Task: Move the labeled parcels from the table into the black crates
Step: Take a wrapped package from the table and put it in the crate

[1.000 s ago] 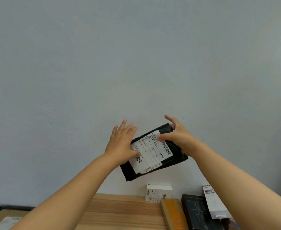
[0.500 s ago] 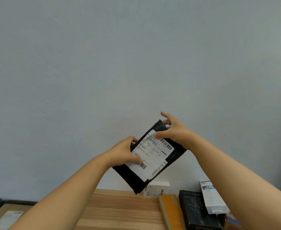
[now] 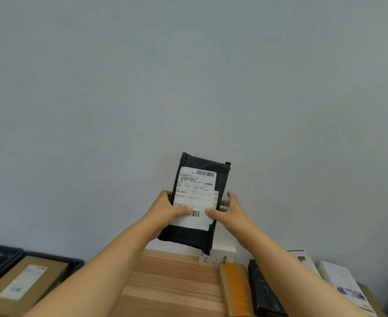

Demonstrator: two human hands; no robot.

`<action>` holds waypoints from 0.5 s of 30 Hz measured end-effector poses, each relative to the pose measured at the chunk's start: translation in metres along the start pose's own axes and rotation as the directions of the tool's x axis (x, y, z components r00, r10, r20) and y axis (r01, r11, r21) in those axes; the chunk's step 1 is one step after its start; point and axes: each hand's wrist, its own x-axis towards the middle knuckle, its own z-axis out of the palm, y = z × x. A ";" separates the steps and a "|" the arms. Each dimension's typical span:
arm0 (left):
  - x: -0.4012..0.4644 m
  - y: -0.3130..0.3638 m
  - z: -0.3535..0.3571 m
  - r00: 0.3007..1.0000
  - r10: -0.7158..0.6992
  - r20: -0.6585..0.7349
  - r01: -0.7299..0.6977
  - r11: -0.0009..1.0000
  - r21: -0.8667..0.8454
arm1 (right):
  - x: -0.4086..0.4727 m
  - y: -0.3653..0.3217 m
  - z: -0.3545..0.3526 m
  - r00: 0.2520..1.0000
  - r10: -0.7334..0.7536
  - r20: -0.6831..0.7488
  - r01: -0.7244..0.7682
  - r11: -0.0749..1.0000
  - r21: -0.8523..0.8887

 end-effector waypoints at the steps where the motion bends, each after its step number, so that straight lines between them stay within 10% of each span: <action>1: -0.001 -0.003 0.000 1.000 -0.018 -0.014 0.018 0.999 -0.037 | 0.000 0.004 0.004 1.000 -0.002 0.027 0.002 1.000 0.002; 15: -0.053 -0.045 -0.086 0.981 -0.075 -0.177 0.064 0.996 -0.067 | -0.006 0.003 0.110 0.980 0.007 0.197 -0.030 0.993 0.112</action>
